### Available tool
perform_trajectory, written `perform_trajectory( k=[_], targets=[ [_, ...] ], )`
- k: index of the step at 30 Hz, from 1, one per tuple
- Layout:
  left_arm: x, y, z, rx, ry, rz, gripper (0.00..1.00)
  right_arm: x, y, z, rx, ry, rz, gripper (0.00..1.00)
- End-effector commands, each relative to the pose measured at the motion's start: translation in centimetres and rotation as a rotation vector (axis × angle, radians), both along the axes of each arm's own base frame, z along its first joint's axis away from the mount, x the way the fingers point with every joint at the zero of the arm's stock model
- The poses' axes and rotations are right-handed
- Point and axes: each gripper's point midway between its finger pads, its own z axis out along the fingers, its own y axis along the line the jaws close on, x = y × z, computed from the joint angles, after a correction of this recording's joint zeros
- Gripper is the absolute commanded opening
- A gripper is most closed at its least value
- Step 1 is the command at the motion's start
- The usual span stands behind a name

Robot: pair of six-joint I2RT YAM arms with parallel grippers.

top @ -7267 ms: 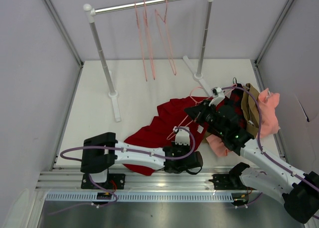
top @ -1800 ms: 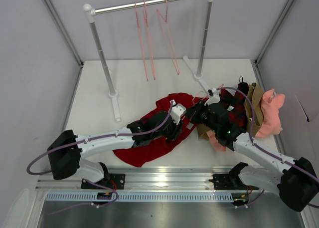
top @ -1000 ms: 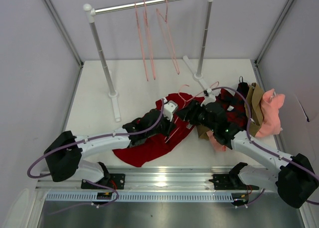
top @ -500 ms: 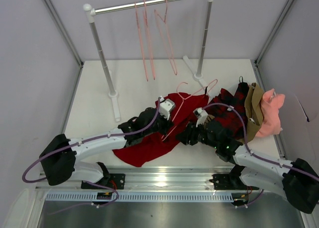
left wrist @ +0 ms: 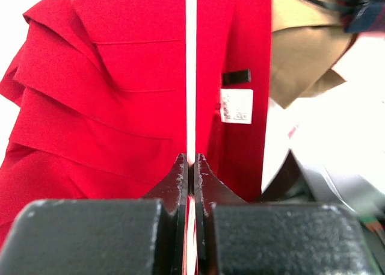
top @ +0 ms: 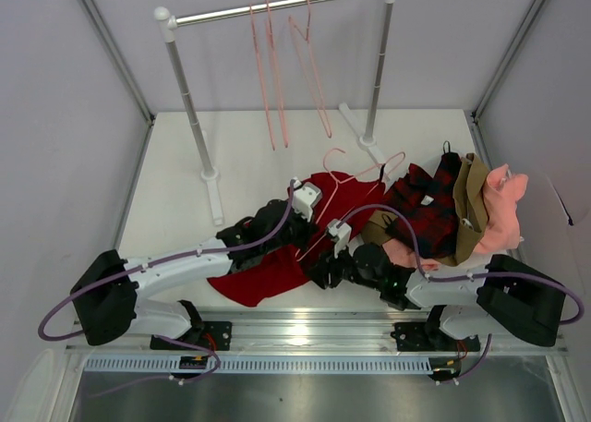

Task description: Place the skirt on the hanger

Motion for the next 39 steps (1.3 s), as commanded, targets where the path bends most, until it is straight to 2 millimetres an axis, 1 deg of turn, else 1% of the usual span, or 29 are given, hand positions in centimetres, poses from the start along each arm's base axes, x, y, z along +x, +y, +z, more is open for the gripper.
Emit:
perform_trajectory(
  k=[1, 4, 6, 7, 9, 10, 11, 13, 14, 15, 16, 17, 18, 21, 24, 25, 27, 29, 31, 33, 35, 36, 37, 39],
  targets=[
    [1.7, 0.9, 2.3, -0.054, -0.079, 0.079, 0.0, 0.0, 1.0, 1.2, 0.05, -0.099, -0.046, 0.44],
    [2.0, 1.4, 2.3, -0.071, -0.082, 0.12, 0.0, -0.4, 1.1, 0.9, 0.045, -0.1, -0.085, 0.43],
    [1.9, 1.7, 2.0, -0.071, -0.081, 0.13, 0.0, -0.1, 0.7, 0.3, 0.018, -0.096, -0.136, 0.46],
    [1.8, 1.9, 2.3, -0.082, -0.085, 0.136, 0.0, 0.2, 0.4, 0.1, 0.009, -0.094, -0.16, 0.47],
    [1.6, 2.3, 2.0, -0.08, -0.085, 0.142, 0.0, 1.0, -0.7, -0.3, 0.002, -0.086, -0.239, 0.55],
    [1.6, 2.5, 2.6, -0.094, -0.095, 0.147, 0.0, 1.4, -1.1, -0.3, 0.004, -0.08, -0.27, 0.57],
    [1.4, 2.9, 2.3, -0.089, -0.094, 0.151, 0.0, 2.2, -1.9, -0.5, -0.004, -0.062, -0.311, 0.6],
    [1.1, 3.1, 2.7, -0.094, -0.1, 0.145, 0.0, 2.9, -2.4, -0.1, 0.007, -0.039, -0.344, 0.62],
    [1.0, 3.2, 2.6, -0.094, -0.097, 0.141, 0.0, 3.2, -2.6, -0.2, -0.003, -0.024, -0.355, 0.63],
    [0.8, 3.2, 2.8, -0.097, -0.097, 0.131, 0.0, 3.6, -2.7, 0.1, 0.011, -0.012, -0.357, 0.63],
    [0.6, 3.3, 2.6, -0.093, -0.09, 0.13, 0.0, 3.6, -2.7, 0.6, 0.024, -0.014, -0.356, 0.62],
    [0.5, 3.4, 2.9, -0.104, -0.091, 0.131, 0.0, 3.6, -2.6, 0.9, 0.032, -0.018, -0.349, 0.62],
    [0.3, 3.6, 2.4, -0.099, -0.084, 0.127, 0.0, 3.6, -2.5, 1.2, 0.034, -0.031, -0.336, 0.62],
    [0.1, 3.5, 2.5, -0.124, -0.079, 0.128, 0.0, 3.8, -1.9, 2.1, 0.037, -0.073, -0.309, 0.6],
    [-0.2, 3.7, 1.8, -0.132, -0.058, 0.137, 0.0, 3.9, -1.0, 2.7, 0.044, -0.094, -0.279, 0.58],
    [-0.2, 3.8, 1.7, -0.134, -0.055, 0.143, 0.0, 4.1, -0.6, 3.4, 0.057, -0.103, -0.272, 0.58],
    [-0.2, 4.0, 1.5, -0.134, -0.051, 0.151, 0.0, 4.2, -0.2, 3.6, 0.058, -0.111, -0.262, 0.57],
    [0.0, 4.2, 1.6, -0.132, -0.06, 0.166, 0.0, 4.3, 0.4, 4.5, 0.078, -0.109, -0.254, 0.57],
    [0.2, 4.4, 1.5, -0.124, -0.068, 0.178, 0.0, 4.2, 1.0, 4.9, 0.09, -0.114, -0.231, 0.56],
    [0.4, 4.5, 1.6, -0.121, -0.072, 0.186, 0.0, 4.3, 1.4, 4.0, 0.066, -0.115, -0.22, 0.54],
    [0.5, 4.7, 1.5, -0.114, -0.077, 0.198, 0.0, 4.4, 1.7, 3.2, 0.045, -0.125, -0.213, 0.5],
    [0.6, 4.7, 1.7, -0.115, -0.082, 0.199, 0.0, 4.4, 1.7, 2.6, 0.033, -0.128, -0.204, 0.49],
    [0.6, 4.8, 1.7, -0.111, -0.086, 0.2, 0.0, 4.4, 1.9, 1.6, 0.011, -0.127, -0.195, 0.48],
    [0.8, 4.9, 1.9, -0.107, -0.096, 0.209, 0.0, 4.2, 2.2, 0.5, -0.015, -0.128, -0.163, 0.47]
  ],
)
